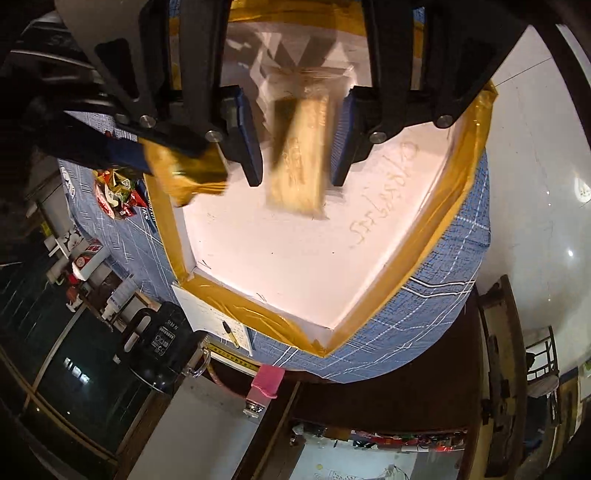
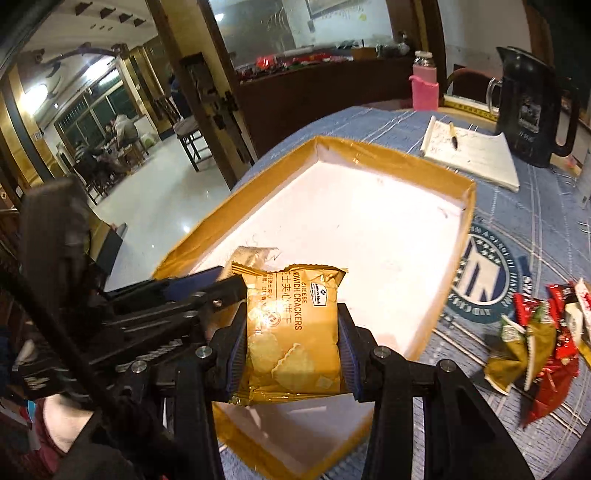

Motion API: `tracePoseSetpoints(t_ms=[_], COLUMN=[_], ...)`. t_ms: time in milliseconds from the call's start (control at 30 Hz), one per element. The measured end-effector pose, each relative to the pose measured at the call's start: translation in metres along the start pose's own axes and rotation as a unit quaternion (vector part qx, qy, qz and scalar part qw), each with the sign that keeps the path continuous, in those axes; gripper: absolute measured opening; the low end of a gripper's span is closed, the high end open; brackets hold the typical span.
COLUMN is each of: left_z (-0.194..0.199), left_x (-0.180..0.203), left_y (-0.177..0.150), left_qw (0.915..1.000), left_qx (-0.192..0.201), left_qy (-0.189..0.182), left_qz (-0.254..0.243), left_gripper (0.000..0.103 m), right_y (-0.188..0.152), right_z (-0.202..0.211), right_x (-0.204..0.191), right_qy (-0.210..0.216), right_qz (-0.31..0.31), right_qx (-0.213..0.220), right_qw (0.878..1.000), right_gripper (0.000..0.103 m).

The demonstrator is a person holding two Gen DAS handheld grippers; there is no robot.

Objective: Organize snacks
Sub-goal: 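Carry both packets over the white tray and open both tools to drop them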

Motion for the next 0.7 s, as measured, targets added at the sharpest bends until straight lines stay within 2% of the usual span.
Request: tracePoseSetpoints(t_ms=[133, 300, 433, 500, 700], left_z=[0.008, 0.024, 0.041, 0.049, 0.060], left_x=[-0.006, -0.009, -0.001, 0.007, 0.040], left_y=[-0.001, -0.004, -0.010, -0.013, -0.027], left_qw=[0.9999, 0.9989, 0.9978, 0.9973, 0.9967], left_qx=[0.007, 0.021, 0.044, 0.052, 0.059], left_qy=[-0.006, -0.022, -0.028, -0.030, -0.052], left_qz=[0.010, 0.036, 0.041, 0.041, 0.021], left_gripper=[0.042, 0.061, 0.070, 0.079, 0.081], right_y=[-0.001, 0.000, -0.005, -0.011, -0.032], right_z=[-0.006, 0.008, 0.030, 0.042, 0.066], right_x=[-0.002, -0.006, -0.009, -0.006, 0.023], right_qy=[0.001, 0.003, -0.008, -0.008, -0.012], right_qz=[-0.008, -0.009, -0.001, -0.003, -0.029], right_qx=[0.001, 0.028, 0.058, 0.071, 0.092], right_qw=[1.000, 1.000, 0.998, 0.997, 0.995], right_gripper=[0.046, 0.046, 0.048, 0.048, 0.050])
Point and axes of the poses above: each gripper's, at about its wrist camera, not at the fingertips, and z roughly against the way its jaws point, x to its right, y to its top, the point moved 7 cm from there along -z, roughly the way its jaws point, and after that the axes turned 14 degrees about -x, right-handed, at the moved point
